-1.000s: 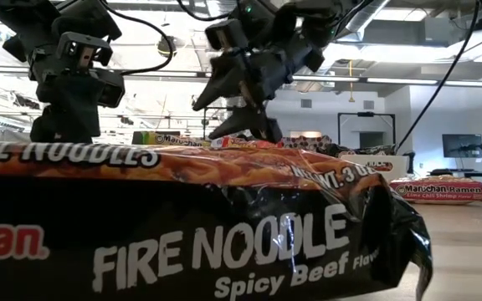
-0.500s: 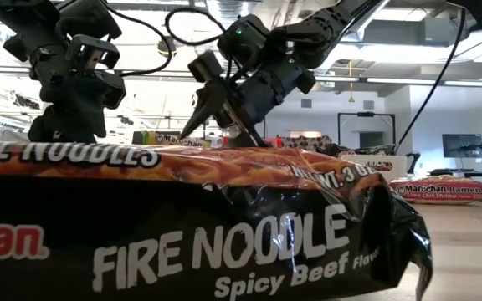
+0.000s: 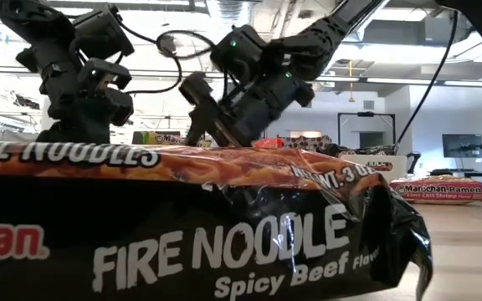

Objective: Sort Maruchan noodles
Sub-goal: Put the orange noodle pack into the middle white bin

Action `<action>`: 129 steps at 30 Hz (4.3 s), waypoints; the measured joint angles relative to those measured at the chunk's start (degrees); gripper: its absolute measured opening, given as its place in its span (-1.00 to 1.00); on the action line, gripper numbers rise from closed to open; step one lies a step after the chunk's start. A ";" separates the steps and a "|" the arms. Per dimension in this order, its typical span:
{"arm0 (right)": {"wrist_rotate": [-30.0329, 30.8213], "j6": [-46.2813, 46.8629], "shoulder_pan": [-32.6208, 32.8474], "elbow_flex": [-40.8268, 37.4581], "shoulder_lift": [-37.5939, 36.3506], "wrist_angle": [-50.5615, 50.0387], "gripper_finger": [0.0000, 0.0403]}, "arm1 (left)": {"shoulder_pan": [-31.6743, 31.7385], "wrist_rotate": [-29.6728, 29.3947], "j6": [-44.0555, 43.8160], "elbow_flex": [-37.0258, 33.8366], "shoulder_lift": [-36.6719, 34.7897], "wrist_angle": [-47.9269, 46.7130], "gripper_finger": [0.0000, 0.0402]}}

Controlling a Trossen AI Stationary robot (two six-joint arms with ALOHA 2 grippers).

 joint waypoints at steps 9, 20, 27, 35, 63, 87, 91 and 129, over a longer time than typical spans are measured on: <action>2.76 0.51 -0.05 -0.03 0.03 -1.25 0.21 | 0.00 0.49 -0.15 0.00 5.17 2.14 -0.49; 4.39 0.32 -0.29 0.01 -0.04 -1.62 0.21 | 0.00 2.17 -4.33 0.06 12.45 14.42 -0.49; 5.01 -0.13 -0.31 0.01 -0.04 -2.30 0.20 | 0.00 6.79 -5.32 0.04 19.27 21.95 -0.49; 4.96 0.13 -0.29 0.03 -0.26 -3.62 -0.27 | 0.00 8.65 -6.38 0.02 21.70 28.73 -0.49; 3.93 -19.38 -2.73 -0.06 -8.85 -14.92 -0.82 | 3.45 13.10 0.67 0.09 4.82 21.13 -0.49; 31.64 -67.50 -14.77 5.95 -27.34 -29.87 -0.82 | 12.75 -0.07 6.64 0.13 -6.89 22.32 -0.49; 35.71 -81.78 -16.23 10.40 -25.69 -30.85 -0.82 | 14.06 -2.13 6.62 0.12 -7.69 23.02 -0.49; 43.28 -100.33 -10.86 18.01 -14.22 -42.39 -0.80 | 19.56 -5.87 4.09 0.07 -8.11 24.77 -0.49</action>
